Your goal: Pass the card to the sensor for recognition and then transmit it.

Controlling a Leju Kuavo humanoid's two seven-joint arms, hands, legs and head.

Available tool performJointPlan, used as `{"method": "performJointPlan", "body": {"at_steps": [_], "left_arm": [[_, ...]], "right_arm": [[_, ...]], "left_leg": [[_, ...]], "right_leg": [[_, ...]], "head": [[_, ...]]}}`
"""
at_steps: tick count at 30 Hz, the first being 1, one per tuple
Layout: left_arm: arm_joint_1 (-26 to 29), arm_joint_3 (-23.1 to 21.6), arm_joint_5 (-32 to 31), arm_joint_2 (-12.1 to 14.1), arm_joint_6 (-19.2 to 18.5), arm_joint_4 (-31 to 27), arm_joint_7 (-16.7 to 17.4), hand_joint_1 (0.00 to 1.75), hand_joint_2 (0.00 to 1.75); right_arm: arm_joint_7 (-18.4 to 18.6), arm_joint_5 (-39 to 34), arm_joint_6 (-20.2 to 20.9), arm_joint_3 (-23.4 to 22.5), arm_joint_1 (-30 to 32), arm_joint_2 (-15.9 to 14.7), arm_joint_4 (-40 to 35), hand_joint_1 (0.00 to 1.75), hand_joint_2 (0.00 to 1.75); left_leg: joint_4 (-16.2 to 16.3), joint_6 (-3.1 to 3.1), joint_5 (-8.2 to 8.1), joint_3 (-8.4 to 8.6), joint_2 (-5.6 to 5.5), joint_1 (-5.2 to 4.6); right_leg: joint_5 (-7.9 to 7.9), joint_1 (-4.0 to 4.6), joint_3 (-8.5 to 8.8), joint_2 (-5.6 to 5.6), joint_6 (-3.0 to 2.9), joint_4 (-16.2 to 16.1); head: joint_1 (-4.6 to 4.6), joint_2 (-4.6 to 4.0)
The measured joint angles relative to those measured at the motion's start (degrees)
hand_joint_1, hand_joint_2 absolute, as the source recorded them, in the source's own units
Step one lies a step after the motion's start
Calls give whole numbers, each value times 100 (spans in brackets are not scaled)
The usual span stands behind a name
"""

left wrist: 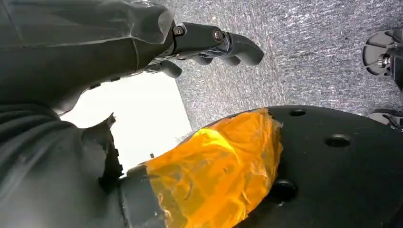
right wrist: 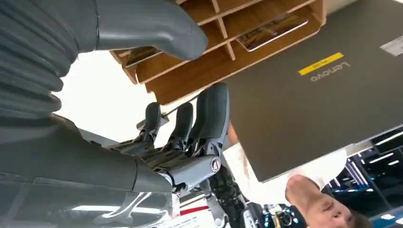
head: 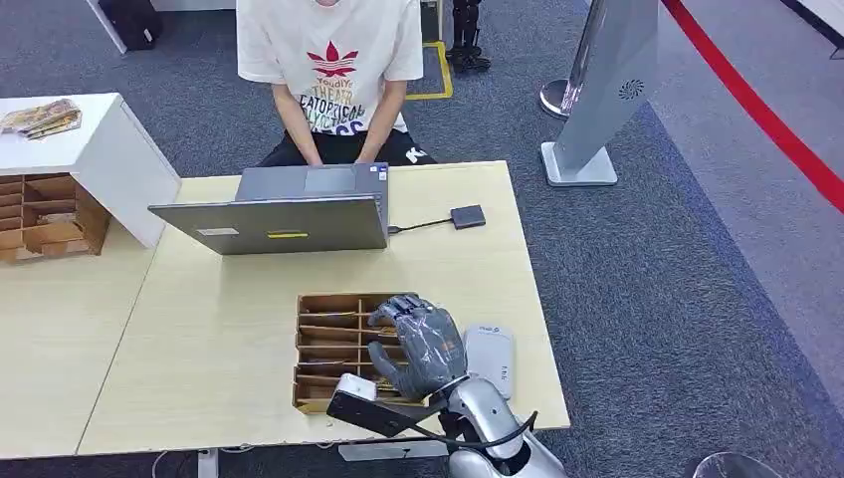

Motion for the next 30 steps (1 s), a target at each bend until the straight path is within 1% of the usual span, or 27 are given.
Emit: {"method": "performJointPlan", "body": {"at_steps": [1,3,5,6,8,12,20,24,25,26,27,30], "left_arm": [[0,0,2,0,0,0,0,0,0],[0,0,2,0,0,0,0,0,0],[-1,0,2,0,0,0,0,0,0],[-1,-2,2,0,0,0,0,0,0],[-1,-2,2,0,0,0,0,0,0],[-1,-2,2,0,2,0,7,0,0],[-3,-4,0,0,4,0,26,0,0],[-4,-4,0,0,4,0,28,0,0],[-4,-4,0,0,4,0,28,0,0],[-4,-7,0,0,4,0,31,0,0],[-4,-7,0,0,4,0,31,0,0],[-5,-15,2,0,4,0,33,0,0]], "right_arm": [[0,-18,11,5,4,0,0,99,175],[2,-44,20,18,12,-2,2,98,175],[2,-53,29,24,13,-2,20,101,175],[2,-55,35,26,13,-2,35,99,175],[2,-63,61,29,13,-2,76,101,175],[2,-70,83,46,11,0,171,96,175],[33,-90,83,68,2,9,369,98,175],[37,-90,77,74,-10,11,426,94,175],[44,-90,72,74,-14,15,439,101,175],[52,-90,70,72,-21,24,459,99,175],[57,-85,68,72,-28,37,481,103,175],[100,-61,40,72,-61,70,540,101,175]], "left_leg": [[0,0,0,0,0,0],[0,0,0,0,0,0],[0,0,0,0,0,0],[0,0,0,0,0,0],[0,0,0,-1,0,0],[0,0,0,-1,0,0],[0,0,0,-1,-1,0],[0,0,0,-1,0,0],[0,0,0,-1,-1,0],[0,0,0,-1,0,0],[0,0,0,-1,0,0],[0,0,0,-1,0,0]], "right_leg": [[0,0,0,0,0,0],[0,0,0,0,0,0],[0,0,0,0,0,0],[0,0,0,0,0,0],[0,0,0,0,0,0],[0,0,0,0,0,0],[0,0,0,0,0,0],[0,0,1,0,0,0],[0,0,1,0,0,0],[0,0,0,0,0,0],[0,0,0,0,0,0],[0,0,1,0,0,0]], "head": [[0,0],[0,0],[0,0],[0,0],[0,0],[0,0],[0,0],[0,0],[0,0],[0,0],[0,0],[0,0]]}}
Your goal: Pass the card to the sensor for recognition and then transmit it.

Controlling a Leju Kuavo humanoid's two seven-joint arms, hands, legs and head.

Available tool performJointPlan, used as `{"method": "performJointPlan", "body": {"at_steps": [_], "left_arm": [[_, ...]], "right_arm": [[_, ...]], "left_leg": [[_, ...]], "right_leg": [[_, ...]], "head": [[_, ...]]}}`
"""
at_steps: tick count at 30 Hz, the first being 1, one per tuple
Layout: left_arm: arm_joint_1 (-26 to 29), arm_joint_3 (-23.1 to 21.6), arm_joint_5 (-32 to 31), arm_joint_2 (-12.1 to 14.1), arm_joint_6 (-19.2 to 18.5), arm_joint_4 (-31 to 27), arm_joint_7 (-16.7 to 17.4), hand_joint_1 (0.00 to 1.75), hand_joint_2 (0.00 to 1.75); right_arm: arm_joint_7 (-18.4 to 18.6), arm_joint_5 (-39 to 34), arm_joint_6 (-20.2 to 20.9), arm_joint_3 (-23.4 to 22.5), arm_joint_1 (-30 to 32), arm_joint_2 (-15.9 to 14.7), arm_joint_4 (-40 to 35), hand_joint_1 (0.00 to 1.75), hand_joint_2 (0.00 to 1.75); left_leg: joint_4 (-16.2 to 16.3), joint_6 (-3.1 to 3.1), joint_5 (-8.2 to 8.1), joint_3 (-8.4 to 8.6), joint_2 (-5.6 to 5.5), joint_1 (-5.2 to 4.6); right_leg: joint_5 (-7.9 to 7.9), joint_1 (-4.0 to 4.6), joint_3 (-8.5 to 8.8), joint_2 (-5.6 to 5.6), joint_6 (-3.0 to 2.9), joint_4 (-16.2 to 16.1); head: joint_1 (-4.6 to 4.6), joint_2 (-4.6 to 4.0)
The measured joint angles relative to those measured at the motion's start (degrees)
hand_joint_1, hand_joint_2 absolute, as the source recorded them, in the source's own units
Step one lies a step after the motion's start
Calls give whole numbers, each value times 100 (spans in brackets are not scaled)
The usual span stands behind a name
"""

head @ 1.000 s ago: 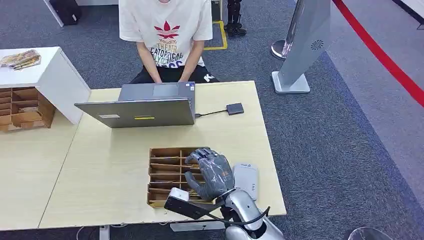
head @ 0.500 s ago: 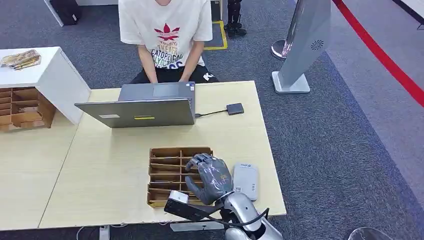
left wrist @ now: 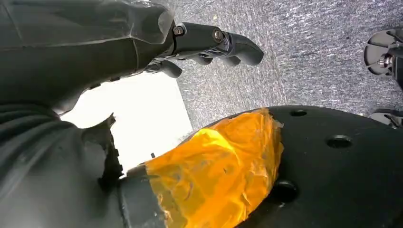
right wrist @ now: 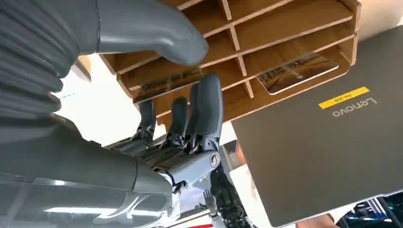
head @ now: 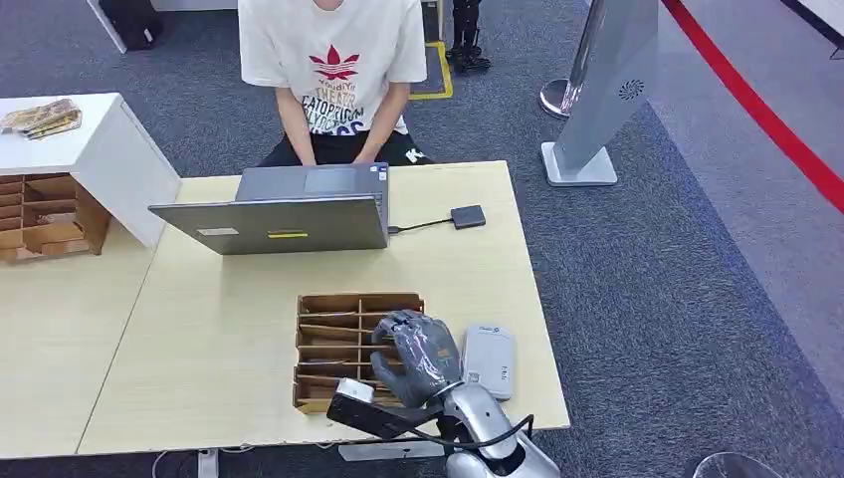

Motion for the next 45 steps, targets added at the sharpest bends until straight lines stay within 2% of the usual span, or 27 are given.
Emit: {"method": "performJointPlan", "body": {"at_steps": [11,21,29,35,38,43,45], "left_arm": [[-7,-57,17,0,0,0,11,0,0],[-10,-125,35,0,0,0,13,0,0],[-11,-131,42,0,2,0,13,0,0],[-11,-131,52,0,0,0,13,0,0],[-12,-133,79,0,2,0,13,0,0],[-11,-133,105,0,4,0,13,0,0],[-12,-133,120,0,4,0,13,0,0]], "right_arm": [[18,-11,-39,-13,-77,39,151,103,175],[18,-30,-48,-59,-189,39,291,117,175],[15,-24,-48,-81,-195,39,306,115,175],[15,-24,-39,-103,-206,39,326,103,175],[18,-2,-31,-127,-217,39,363,84,175],[18,29,-20,-166,-217,39,431,77,175],[20,42,-13,-175,-218,39,459,80,175]], "left_leg": [[0,0,0,0,0,0],[0,0,0,0,0,0],[0,0,0,0,0,0],[0,0,0,0,0,0],[0,0,0,1,0,0],[0,0,0,1,0,0],[0,0,0,1,0,0]], "right_leg": [[0,0,0,0,0,0],[0,0,0,0,0,0],[0,0,0,0,0,0],[0,0,0,0,0,0],[0,0,0,0,0,0],[0,0,0,0,0,0],[0,0,0,0,0,0]], "head": [[0,0],[0,0],[0,0],[0,0],[0,0],[0,0],[0,0]]}}
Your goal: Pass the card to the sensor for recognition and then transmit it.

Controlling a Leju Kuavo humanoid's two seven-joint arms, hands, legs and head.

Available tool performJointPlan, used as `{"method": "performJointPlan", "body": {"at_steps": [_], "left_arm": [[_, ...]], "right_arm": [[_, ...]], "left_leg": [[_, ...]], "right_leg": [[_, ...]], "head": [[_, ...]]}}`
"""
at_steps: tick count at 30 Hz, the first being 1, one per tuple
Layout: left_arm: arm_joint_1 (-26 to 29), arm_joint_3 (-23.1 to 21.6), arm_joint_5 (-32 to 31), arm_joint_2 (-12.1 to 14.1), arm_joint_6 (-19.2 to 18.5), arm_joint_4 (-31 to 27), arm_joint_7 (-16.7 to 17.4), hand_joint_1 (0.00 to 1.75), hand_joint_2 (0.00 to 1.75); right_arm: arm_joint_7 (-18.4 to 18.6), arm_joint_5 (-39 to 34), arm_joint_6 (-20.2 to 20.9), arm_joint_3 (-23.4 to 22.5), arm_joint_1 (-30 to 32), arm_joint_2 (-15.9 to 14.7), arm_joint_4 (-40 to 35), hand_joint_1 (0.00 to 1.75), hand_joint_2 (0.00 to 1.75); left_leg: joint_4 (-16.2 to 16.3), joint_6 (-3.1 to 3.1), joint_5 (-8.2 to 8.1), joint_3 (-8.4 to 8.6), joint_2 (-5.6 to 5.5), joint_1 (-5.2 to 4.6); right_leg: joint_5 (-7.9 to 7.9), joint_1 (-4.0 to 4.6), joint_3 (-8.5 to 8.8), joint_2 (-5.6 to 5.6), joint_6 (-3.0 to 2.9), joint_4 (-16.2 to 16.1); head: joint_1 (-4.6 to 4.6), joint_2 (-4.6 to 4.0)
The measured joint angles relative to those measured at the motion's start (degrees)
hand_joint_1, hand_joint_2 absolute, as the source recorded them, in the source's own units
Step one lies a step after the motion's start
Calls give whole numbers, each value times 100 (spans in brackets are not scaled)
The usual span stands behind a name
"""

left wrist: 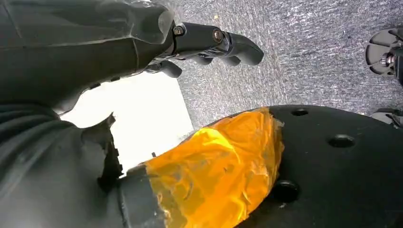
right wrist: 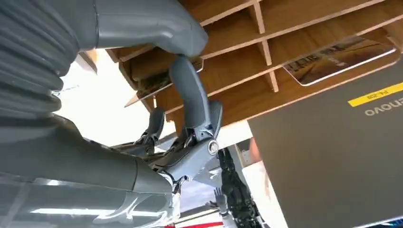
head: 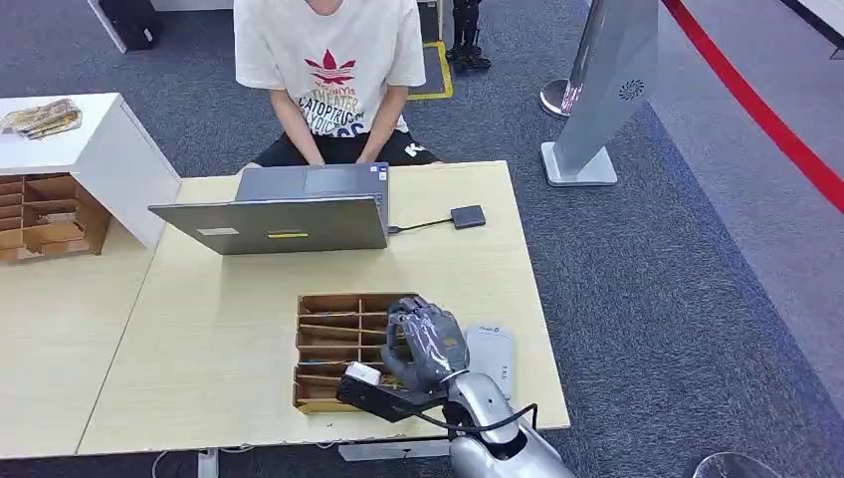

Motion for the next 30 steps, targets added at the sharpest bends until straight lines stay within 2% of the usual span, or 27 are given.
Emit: {"method": "performJointPlan", "body": {"at_steps": [6,7,9,11,14,18,22,30], "left_arm": [[-1,0,17,0,0,0,0,0,0],[-1,0,20,0,0,0,0,0,0],[0,0,30,0,0,0,0,0,0],[0,0,37,0,0,0,0,0,0],[-1,0,52,0,2,0,0,0,0],[-1,0,61,0,9,0,0,0,0],[-1,0,66,0,9,0,0,0,0],[-1,0,118,0,9,0,0,0,0]], "right_arm": [[17,98,39,-13,-19,0,76,84,175],[17,105,44,-13,-26,0,90,99,175],[17,140,50,-13,-38,0,103,98,175],[17,153,52,-13,-48,0,118,79,175],[20,157,61,-13,-57,0,142,70,175],[37,177,63,-13,-57,0,151,70,175],[37,188,66,-15,-58,0,170,37,175],[42,181,26,-107,-55,-9,17,30,175]], "left_leg": [[0,0,0,1,0,0],[0,0,0,1,0,0],[0,0,0,1,0,0],[0,0,0,1,0,0],[0,0,0,1,0,0],[0,0,0,1,0,0],[0,0,0,1,0,0],[0,0,0,1,1,0]], "right_leg": [[0,0,1,0,0,0],[0,0,1,0,0,0],[0,0,1,0,0,0],[0,0,1,0,0,0],[0,0,2,0,0,0],[0,0,2,0,0,0],[0,0,1,0,0,0],[0,0,0,0,0,0]], "head": [[0,0],[0,0],[0,0],[0,0],[0,0],[0,0],[0,0],[0,0]]}}
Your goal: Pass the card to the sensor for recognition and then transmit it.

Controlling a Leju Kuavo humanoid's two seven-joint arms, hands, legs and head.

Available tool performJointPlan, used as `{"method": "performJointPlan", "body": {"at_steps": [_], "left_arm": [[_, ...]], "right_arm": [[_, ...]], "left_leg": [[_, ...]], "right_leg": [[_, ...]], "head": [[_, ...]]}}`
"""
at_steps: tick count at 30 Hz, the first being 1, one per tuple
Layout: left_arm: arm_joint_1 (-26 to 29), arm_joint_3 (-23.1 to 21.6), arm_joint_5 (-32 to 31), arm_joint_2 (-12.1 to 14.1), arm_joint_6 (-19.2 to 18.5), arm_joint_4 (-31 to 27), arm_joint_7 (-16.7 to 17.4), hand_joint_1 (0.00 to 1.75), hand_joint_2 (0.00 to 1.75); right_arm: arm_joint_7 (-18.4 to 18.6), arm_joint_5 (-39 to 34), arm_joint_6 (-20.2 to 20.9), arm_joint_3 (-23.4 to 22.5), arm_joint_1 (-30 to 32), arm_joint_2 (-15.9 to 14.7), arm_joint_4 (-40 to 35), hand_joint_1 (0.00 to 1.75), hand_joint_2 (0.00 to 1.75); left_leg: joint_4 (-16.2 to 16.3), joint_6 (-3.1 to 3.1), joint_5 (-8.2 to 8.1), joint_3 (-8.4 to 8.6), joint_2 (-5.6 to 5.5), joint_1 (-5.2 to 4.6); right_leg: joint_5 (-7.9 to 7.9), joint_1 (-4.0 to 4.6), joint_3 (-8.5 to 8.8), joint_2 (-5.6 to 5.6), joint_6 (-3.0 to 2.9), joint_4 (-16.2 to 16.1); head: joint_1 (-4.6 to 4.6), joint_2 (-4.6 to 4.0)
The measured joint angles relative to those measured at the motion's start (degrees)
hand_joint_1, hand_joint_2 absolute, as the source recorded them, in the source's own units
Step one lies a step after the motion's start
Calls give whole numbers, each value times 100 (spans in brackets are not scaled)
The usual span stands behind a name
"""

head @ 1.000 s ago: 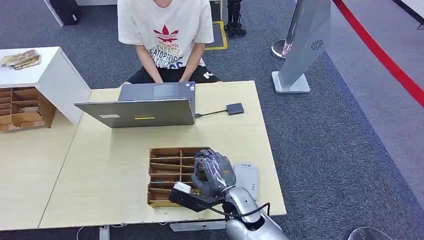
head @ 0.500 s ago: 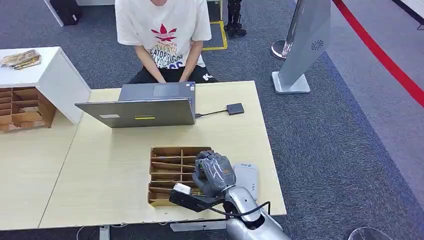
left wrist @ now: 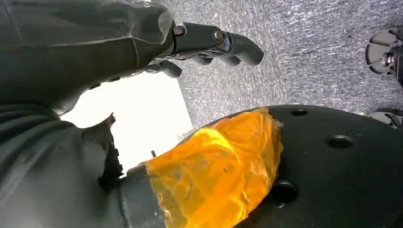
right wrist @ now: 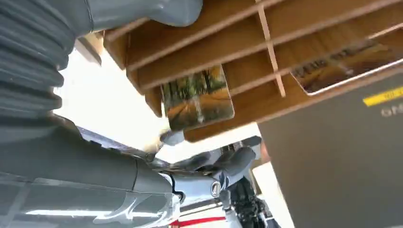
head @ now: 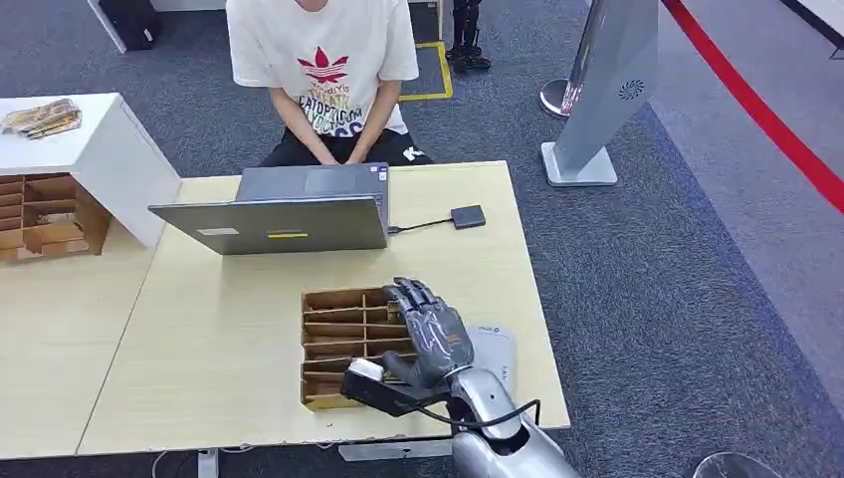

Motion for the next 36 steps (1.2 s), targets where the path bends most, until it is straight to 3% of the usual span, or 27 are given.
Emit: {"method": "performJointPlan", "body": {"at_steps": [23,26,27,31,34,36], "left_arm": [[0,-33,105,0,24,0,-35,0,0],[1,-33,146,0,24,0,-39,0,0],[3,-33,168,0,24,0,-50,0,0],[5,-33,238,0,24,0,-68,0,0],[5,-33,258,0,22,0,-70,0,0],[6,-33,262,0,24,0,-72,0,0]], "right_arm": [[7,31,-92,-374,77,-168,-892,24,175],[-175,-337,-63,-424,156,-199,-1059,37,175],[-317,-618,64,-448,214,-230,-1183,51,175],[-732,-1611,529,-463,491,-431,-1731,52,175],[-782,-1718,586,-463,641,-577,-2028,84,175],[-818,-1781,649,-463,701,-643,-2159,91,175]], "left_leg": [[1,0,0,0,0,0],[1,0,0,0,0,0],[1,0,0,0,-1,0],[1,1,-1,-3,-1,0],[1,1,-2,-3,-1,0],[1,1,-2,-2,0,0]], "right_leg": [[0,0,-1,1,0,0],[0,0,-1,1,0,0],[0,0,-1,0,0,0],[-1,0,-2,0,0,-1],[-1,0,-2,0,1,-2],[-1,0,-2,0,1,-2]], "head": [[0,0],[0,0],[0,0],[2,0],[0,0],[0,0]]}}
